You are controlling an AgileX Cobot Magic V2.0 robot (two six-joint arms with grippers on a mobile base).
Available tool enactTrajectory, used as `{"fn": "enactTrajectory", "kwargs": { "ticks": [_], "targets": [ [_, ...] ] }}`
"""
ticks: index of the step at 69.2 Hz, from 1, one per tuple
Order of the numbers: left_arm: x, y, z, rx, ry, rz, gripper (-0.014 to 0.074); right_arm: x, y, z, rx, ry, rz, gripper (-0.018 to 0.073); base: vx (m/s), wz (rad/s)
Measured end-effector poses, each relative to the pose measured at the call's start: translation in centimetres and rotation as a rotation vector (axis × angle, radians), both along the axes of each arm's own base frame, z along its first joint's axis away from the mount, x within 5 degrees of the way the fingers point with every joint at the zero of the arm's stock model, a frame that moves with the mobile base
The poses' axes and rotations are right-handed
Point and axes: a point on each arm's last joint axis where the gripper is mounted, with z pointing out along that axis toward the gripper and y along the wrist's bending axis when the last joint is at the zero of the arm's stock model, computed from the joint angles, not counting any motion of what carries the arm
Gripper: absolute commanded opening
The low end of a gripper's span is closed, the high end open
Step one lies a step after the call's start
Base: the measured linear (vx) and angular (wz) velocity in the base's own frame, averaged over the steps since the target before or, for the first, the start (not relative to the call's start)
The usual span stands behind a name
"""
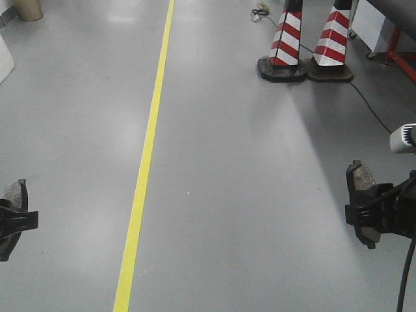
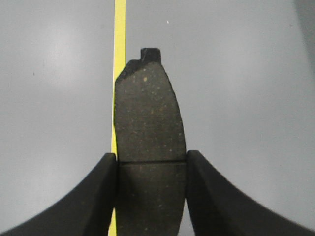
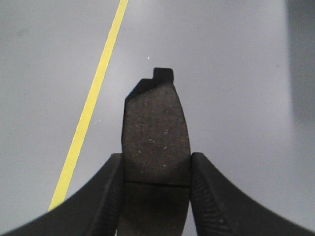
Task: Move and align brake pads A on conveyor
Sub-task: 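Drive forward along the yellow floor line holding both pads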
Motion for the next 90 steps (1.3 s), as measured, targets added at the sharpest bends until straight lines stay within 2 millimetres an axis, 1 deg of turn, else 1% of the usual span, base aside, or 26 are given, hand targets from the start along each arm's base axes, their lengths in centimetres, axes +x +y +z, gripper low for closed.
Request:
{"fn": "enactTrajectory", "kwargs": {
  "ticks": [90],
  "targets": [
    [0.01, 0.0, 0.01, 0.0, -0.001, 0.0, 0.0023, 0.0, 0.0, 0.0, 0.0, 0.0, 0.0, -0.0003, 0.62, 0.02]
  ]
}}
